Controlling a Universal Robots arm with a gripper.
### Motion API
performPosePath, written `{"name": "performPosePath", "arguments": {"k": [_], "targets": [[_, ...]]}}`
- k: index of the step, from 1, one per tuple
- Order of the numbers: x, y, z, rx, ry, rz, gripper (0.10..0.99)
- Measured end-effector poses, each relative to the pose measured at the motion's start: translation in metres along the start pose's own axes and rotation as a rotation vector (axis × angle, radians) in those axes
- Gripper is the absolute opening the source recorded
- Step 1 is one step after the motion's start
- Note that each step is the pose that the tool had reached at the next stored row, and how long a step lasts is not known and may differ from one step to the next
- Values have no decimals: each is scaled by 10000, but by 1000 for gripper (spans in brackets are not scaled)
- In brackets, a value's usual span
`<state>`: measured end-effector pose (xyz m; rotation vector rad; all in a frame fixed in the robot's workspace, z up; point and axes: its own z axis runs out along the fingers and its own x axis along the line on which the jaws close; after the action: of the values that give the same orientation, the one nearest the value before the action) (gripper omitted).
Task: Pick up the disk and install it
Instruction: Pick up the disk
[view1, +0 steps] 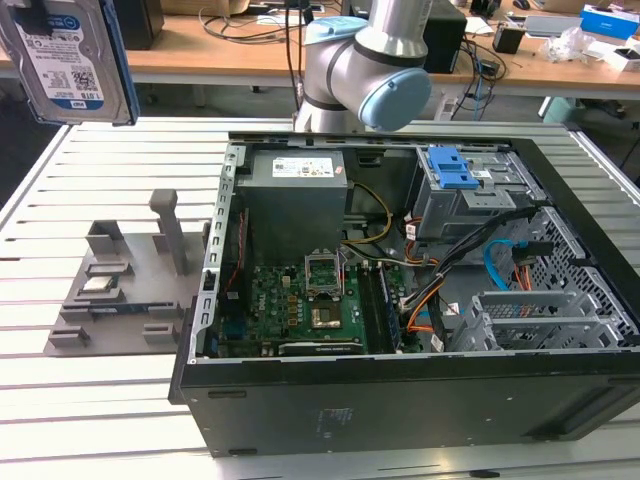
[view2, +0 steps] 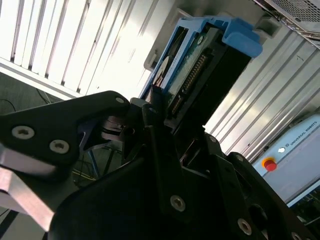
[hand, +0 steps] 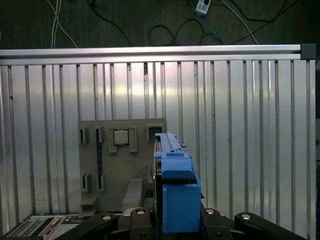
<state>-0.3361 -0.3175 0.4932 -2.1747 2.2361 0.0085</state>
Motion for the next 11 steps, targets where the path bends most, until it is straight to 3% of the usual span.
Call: {"name": "performPosePath", "arguments": {"k": [3, 5, 9, 11], "targets": [[-1, -10, -2, -3, 1, 1, 361], [-2, -65, 0, -2, 0, 0, 361], [-12, -408, 4, -27, 5, 1, 361], [-14, -498, 5, -35, 9, 0, 361]]}}
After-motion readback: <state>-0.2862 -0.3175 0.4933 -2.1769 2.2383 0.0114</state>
